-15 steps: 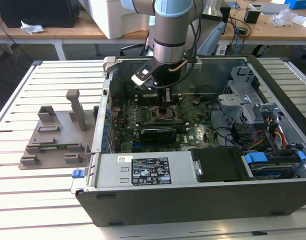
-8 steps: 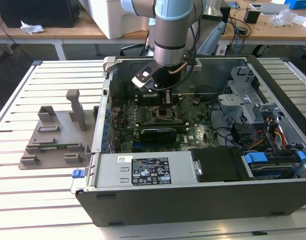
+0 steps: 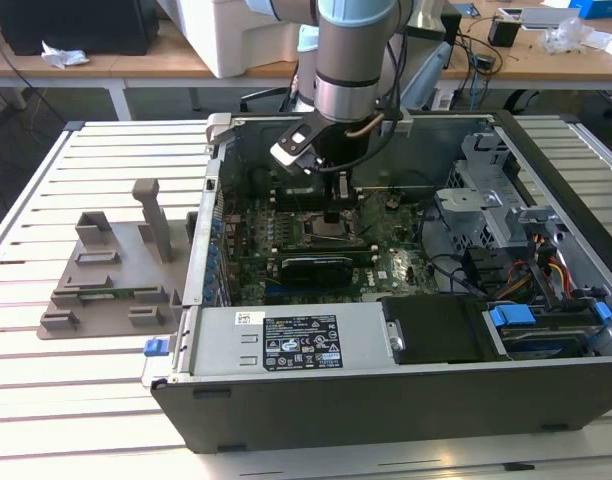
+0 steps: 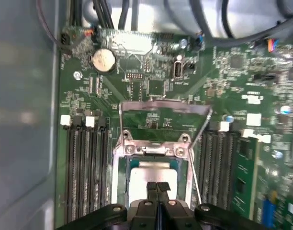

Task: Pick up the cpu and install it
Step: 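Place the cpu into insertion slot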

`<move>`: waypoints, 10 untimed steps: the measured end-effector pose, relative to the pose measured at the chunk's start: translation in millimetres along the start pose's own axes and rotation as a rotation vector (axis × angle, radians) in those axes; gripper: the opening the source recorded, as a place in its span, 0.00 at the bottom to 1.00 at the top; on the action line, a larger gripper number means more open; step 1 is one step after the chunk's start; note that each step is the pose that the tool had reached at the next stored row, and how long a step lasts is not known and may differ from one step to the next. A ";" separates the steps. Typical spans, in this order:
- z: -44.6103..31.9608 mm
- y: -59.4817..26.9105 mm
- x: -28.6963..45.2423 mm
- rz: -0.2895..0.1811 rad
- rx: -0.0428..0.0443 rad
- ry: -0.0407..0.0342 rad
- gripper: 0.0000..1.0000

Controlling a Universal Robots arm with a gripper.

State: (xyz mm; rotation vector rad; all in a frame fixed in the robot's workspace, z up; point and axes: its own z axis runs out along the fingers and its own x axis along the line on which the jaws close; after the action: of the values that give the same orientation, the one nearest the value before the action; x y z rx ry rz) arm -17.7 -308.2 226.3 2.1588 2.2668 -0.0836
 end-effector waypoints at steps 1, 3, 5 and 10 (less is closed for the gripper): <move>-5.9 -0.2 -0.3 0.000 0.0001 -0.0002 0.11; -17.5 -0.5 -0.8 0.000 0.0001 -0.0002 0.11; -32.2 -1.0 -1.5 0.000 0.0002 -0.0003 0.11; -63.2 -2.0 -2.8 0.000 0.0001 -0.0002 0.11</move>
State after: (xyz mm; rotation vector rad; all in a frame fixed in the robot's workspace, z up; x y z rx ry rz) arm -17.7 -308.2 289.6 2.1586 2.2668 -0.0840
